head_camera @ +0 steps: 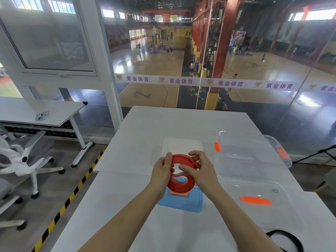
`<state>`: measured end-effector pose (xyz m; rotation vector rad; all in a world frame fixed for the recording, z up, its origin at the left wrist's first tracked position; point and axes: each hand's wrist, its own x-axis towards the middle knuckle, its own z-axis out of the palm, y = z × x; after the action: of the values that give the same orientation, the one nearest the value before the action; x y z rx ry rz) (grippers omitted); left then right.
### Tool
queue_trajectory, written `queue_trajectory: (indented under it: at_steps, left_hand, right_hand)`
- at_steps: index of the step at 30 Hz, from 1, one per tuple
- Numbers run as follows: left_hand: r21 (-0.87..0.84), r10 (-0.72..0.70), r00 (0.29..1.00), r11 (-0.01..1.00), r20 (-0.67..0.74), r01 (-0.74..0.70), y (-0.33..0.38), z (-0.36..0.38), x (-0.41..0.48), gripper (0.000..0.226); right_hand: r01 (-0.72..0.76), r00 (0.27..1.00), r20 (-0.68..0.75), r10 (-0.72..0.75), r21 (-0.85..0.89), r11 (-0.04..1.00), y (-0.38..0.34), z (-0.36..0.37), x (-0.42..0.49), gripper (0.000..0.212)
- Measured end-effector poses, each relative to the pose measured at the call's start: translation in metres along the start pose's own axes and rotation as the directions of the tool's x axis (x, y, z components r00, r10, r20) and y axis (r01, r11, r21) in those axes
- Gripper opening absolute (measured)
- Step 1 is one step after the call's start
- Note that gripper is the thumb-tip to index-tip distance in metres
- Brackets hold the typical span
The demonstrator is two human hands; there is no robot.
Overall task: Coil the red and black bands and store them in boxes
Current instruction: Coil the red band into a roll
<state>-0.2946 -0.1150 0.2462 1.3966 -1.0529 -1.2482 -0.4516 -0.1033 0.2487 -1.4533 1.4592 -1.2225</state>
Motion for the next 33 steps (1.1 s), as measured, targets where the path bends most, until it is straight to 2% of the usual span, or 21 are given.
queue_trajectory:
  at_steps: [7,13,22,28,33]
  left_hand:
    - [0.033,0.036,0.998,0.999,-0.052,-0.035,0.002,-0.001,0.001,0.044]
    - [0.003,0.051,0.997,0.999,-0.061,-0.051,0.004,-0.006,0.007,0.049]
    - [0.123,0.063,0.998,0.991,-0.012,-0.061,-0.001,-0.014,0.009,0.045]
    - [-0.082,-0.011,0.996,0.997,-0.093,0.003,-0.003,-0.007,0.008,0.054]
    - [-0.133,-0.032,0.991,0.991,-0.128,0.015,-0.006,-0.005,0.008,0.054]
  right_hand:
    - [-0.016,0.998,0.067,0.019,-0.05,0.999,-0.001,-0.006,0.003,0.048]
    - [-0.02,0.993,0.119,0.026,-0.046,0.999,0.0,-0.016,0.008,0.03]
    - [-0.031,0.992,0.117,0.04,-0.078,0.996,-0.005,-0.029,0.015,0.004]
    - [-0.014,0.997,0.081,0.014,0.003,1.0,0.003,-0.011,0.002,0.011]
    - [-0.036,0.998,0.053,0.032,0.073,0.997,0.002,-0.003,-0.002,0.012]
